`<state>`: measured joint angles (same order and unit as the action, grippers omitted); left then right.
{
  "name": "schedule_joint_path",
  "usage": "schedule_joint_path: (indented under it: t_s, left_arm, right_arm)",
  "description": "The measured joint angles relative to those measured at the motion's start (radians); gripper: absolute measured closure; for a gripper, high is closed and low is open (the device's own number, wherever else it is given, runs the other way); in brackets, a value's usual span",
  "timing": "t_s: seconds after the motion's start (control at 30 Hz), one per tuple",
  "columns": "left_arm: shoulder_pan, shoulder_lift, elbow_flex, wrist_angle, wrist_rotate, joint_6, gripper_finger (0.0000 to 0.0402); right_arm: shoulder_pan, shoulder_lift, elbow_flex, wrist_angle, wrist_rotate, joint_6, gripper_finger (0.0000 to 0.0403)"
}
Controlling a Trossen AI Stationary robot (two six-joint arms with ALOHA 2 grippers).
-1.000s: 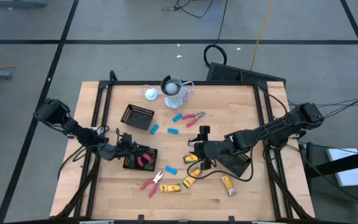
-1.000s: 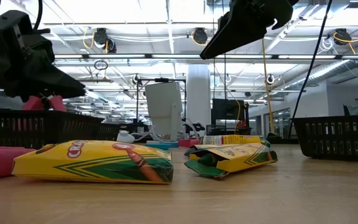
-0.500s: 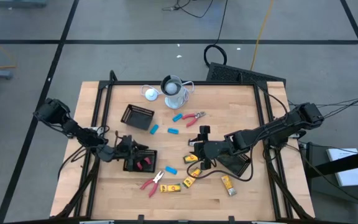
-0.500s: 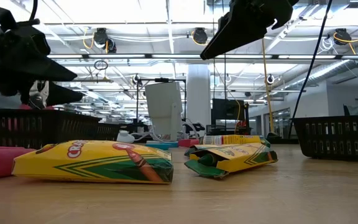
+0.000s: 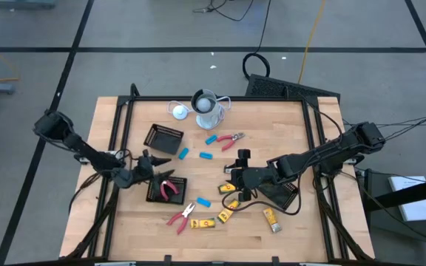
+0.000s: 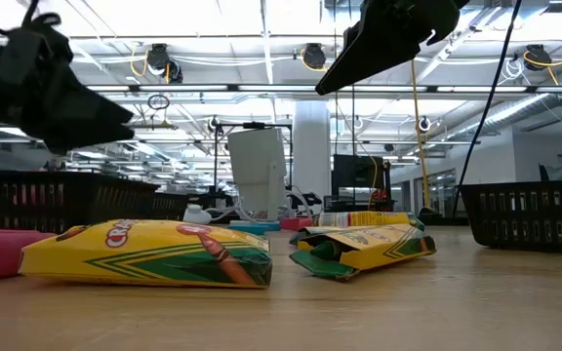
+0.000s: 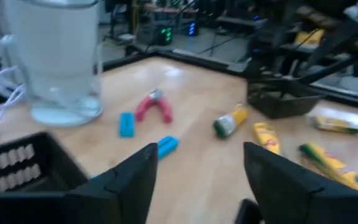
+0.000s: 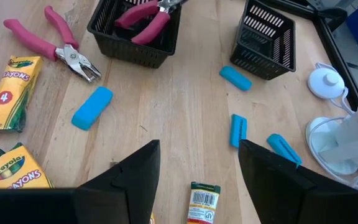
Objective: Pick & Place School Supplies
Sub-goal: Put the pink hole puncher into the bottom left black bin
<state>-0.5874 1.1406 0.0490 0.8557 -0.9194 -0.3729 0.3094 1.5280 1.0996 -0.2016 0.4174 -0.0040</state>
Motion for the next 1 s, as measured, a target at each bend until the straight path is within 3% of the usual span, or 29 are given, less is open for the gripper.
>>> schedule_joint_path:
  t_s: [0.1, 0.37, 0.53, 0.8, 1.0]
  left_arm:
    - [0.013, -0.054, 0.000, -0.101, 0.002, -0.053, 0.0205]
    - [0.016, -0.162, 0.000, -0.180, 0.024, 0.038, 0.0256]
    - [0.041, -0.232, 0.000, -0.391, -0.029, -0.117, 0.0275]
    - [0.105, -0.279, 0.000, -0.481, -0.054, -0.153, 0.0317]
    - [0.125, -0.287, 0.000, -0.583, 0.041, -0.246, 0.0376]
  right_arm:
    - [0.000, 0.001, 0.000, 0.004, -0.014, 0.000, 0.0195]
    - [-0.043, 0.061, 0.000, 0.139, -0.183, -0.028, 0.0195]
    - [-0.051, 0.082, 0.000, 0.121, -0.186, -0.032, 0.0195]
    - [-0.051, 0.080, 0.000, 0.123, -0.185, -0.034, 0.0195]
    - [-0.046, 0.080, 0.000, 0.115, -0.185, -0.034, 0.0195]
